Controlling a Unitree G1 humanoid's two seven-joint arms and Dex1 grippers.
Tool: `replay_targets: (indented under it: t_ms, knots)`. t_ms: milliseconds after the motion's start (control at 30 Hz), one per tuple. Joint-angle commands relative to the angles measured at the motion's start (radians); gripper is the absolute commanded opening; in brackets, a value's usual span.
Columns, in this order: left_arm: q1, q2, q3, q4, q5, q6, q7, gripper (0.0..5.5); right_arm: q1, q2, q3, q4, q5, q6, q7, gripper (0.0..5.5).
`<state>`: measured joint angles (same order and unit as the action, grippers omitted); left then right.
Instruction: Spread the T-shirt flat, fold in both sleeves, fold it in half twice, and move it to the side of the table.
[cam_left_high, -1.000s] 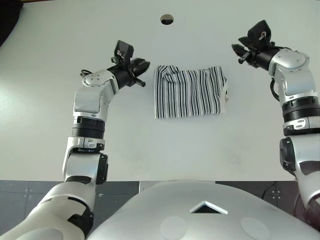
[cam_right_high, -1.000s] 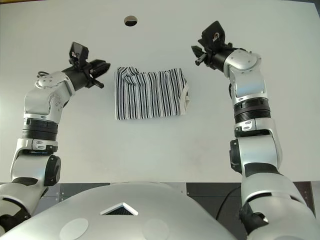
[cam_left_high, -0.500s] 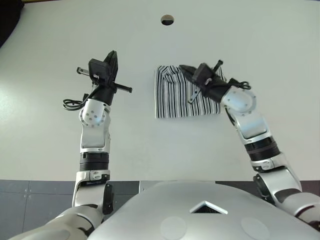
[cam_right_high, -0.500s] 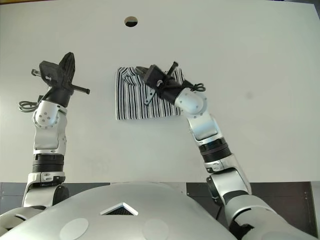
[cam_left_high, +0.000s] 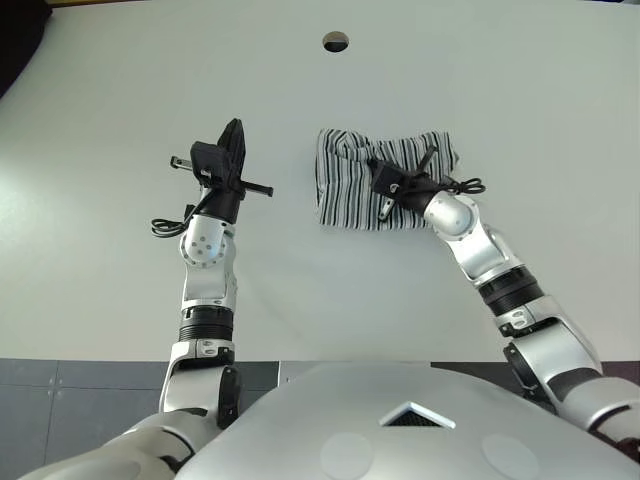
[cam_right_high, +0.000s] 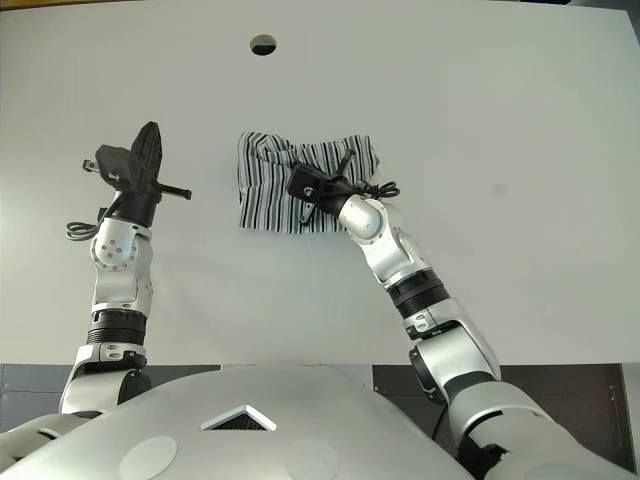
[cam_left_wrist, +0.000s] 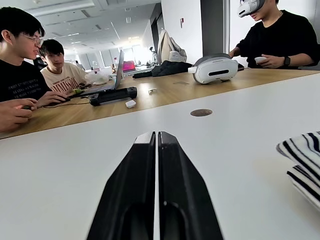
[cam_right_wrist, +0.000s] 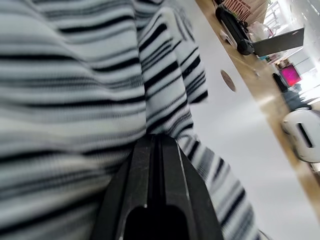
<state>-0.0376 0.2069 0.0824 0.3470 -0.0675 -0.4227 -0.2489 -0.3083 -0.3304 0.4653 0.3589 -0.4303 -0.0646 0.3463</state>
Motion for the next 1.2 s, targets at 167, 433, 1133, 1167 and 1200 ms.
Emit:
replay_targets:
  t_ms: [167, 433, 1133, 1167, 1200]
  knots:
    - [0.055, 0.001, 0.024, -0.142, -0.039, 0.053, 0.008, 0.14, 0.136, -0.378, -0.154, -0.007, -0.09, 0.05, -0.009, 0.1]
    - [0.088, 0.004, 0.039, -0.206, -0.058, 0.098, -0.001, 0.14, 0.176, -0.469, -0.289, 0.032, -0.065, 0.065, -0.067, 0.1]
    - [0.569, 0.043, 0.142, -0.373, 0.027, -0.317, -0.038, 0.14, 0.863, 0.122, -0.621, -0.468, 0.43, -0.679, -0.406, 0.1]
    - [0.564, 0.038, 0.144, -0.362, -0.025, -0.299, -0.045, 0.14, 0.881, 0.13, -0.619, -0.465, 0.435, -0.683, -0.399, 0.1]
    - [0.559, 0.035, 0.145, -0.355, -0.067, -0.283, -0.05, 0.14, 0.892, 0.137, -0.617, -0.464, 0.438, -0.686, -0.392, 0.1]
